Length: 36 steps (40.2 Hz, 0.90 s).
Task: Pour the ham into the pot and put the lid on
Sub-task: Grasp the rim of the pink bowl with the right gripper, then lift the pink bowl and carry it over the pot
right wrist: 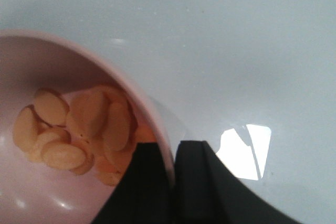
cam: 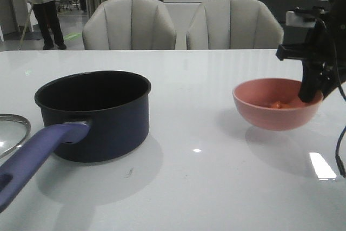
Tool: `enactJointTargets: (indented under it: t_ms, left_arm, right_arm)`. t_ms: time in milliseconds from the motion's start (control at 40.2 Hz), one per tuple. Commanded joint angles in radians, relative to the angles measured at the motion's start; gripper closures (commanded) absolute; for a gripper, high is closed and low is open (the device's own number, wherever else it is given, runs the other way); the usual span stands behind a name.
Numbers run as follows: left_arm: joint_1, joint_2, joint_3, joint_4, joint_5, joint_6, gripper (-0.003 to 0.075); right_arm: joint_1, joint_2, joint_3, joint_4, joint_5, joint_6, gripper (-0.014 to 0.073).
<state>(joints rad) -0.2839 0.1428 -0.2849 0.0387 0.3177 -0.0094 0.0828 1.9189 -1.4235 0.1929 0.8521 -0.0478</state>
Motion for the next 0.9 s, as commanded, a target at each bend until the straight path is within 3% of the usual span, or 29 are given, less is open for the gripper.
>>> enactJointTargets:
  t_ms: [0,224,398,622,871]
  left_arm:
    - [-0.007,0.01,-0.028,-0.001,-0.077,0.0,0.0159]
    - [-0.007,0.01,-0.028,-0.001,-0.077,0.0,0.0159]
    - [-0.007,0.01,-0.028,-0.001,-0.077,0.0,0.0159]
    - [-0.007,0.01,-0.028,-0.001,-0.077,0.0,0.0159]
    - [-0.007,0.01,-0.028,-0.001,-0.077,0.0,0.0159]
  right_arm:
    - [0.053,-0.111,-0.097,0.005,0.009,-0.018,0.0449]
    - [0.269,-0.144,-0.275,-0.03,0.044,-0.016,0.0449]
    - [0.451,-0.118,-0.369,-0.132,-0.047,0.048,0.0449]
    - [0.576,-0.067,-0.369,-0.322,-0.341,0.174,0.0455]
    - [0.583,-0.066,-0.178,-0.362,-0.802,0.262,0.0455]
